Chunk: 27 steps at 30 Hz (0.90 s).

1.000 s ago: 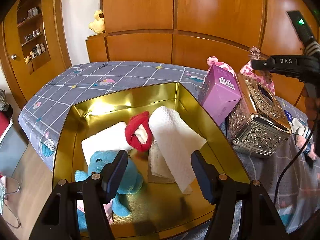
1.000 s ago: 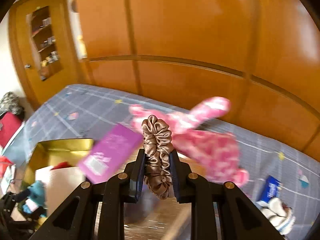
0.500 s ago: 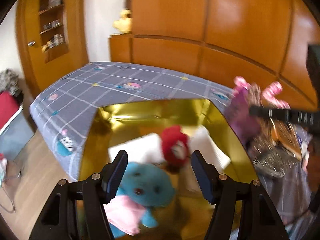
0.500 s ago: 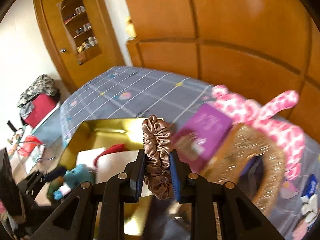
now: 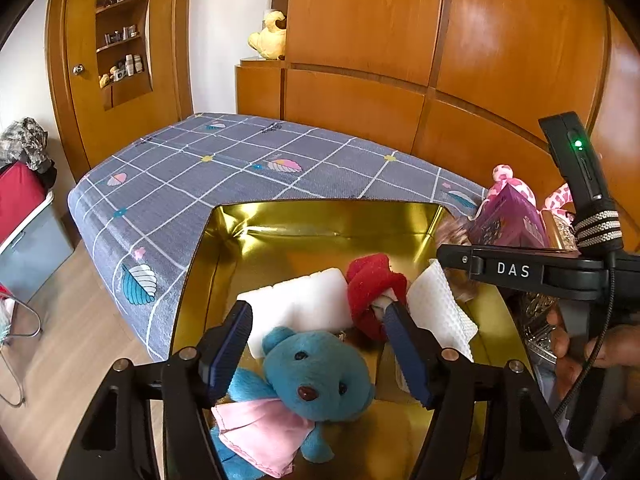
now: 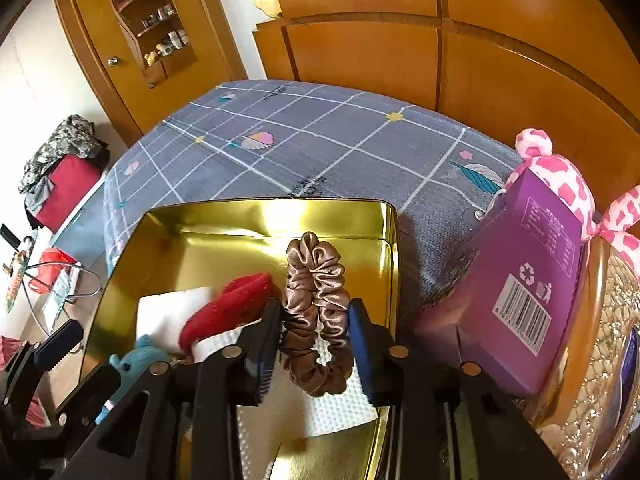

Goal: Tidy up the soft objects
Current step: 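Carry the brown scrunchie into the gold tray and open the right tool, then move both tools back from the tray toward the remaining pile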

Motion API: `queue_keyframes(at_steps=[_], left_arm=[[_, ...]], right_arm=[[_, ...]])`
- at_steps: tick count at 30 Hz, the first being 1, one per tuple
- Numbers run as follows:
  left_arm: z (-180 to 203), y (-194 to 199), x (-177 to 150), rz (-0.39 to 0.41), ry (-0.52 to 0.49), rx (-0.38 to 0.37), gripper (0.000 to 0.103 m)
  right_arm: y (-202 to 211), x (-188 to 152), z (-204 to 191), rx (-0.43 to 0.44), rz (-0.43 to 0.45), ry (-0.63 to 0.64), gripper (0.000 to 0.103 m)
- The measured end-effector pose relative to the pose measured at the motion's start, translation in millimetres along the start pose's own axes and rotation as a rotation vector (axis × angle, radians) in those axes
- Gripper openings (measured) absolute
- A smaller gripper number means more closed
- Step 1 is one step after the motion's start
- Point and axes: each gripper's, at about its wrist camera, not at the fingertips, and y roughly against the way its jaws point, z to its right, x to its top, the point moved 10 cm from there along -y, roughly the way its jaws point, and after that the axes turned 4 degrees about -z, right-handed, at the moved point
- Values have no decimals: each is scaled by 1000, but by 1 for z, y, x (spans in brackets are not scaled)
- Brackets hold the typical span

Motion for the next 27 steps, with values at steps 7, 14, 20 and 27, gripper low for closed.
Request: queue_keyframes(at_steps=[7,14,20,27], left_arm=[[5,4,0,15,-15,3,69],[7,9,2,34,-21,10,70],[15,16,3,58,-46,10,74],[27,21,-1,63,-79,-4,75]], right_arm=[[2,-6,8,-11,5,-18,42],[22,-13,9,-7,42,-28,42],[52,-21,9,-5,102,-42,42],[88,-38,15,-43,172,-20,43]])
